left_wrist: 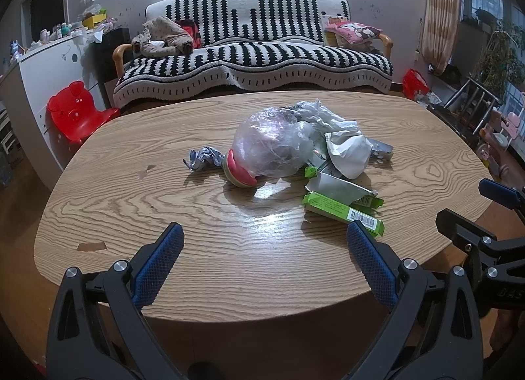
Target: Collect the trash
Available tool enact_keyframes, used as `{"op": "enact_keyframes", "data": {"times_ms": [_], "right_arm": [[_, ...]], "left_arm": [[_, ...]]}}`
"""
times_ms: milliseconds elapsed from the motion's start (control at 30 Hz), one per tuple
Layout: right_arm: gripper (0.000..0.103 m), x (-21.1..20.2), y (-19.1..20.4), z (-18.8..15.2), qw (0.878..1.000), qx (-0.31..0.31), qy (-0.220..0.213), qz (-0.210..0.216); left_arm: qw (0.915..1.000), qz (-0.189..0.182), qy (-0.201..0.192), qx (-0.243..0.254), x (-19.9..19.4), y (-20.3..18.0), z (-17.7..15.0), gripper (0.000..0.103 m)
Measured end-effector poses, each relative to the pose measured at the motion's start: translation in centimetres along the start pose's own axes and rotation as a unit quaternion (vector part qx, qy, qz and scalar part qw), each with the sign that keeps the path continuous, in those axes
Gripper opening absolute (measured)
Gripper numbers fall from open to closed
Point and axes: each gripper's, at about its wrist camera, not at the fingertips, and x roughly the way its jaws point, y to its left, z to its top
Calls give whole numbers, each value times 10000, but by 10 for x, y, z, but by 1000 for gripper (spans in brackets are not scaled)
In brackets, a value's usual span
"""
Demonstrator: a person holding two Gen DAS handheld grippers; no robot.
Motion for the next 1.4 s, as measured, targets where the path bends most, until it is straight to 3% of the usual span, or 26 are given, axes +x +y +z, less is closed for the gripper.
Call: {"op": "enact_keyframes", "data": {"times_ms": [1167, 1400], "right_arm": [[97, 0, 2, 0, 10000, 6, 11, 55], [97, 9, 4, 3, 9994, -183, 33, 295]], "left_arm": [[10000, -22, 44, -26, 4, 3, -4, 97], [9997, -98, 202, -11, 13, 22, -6, 97]]}}
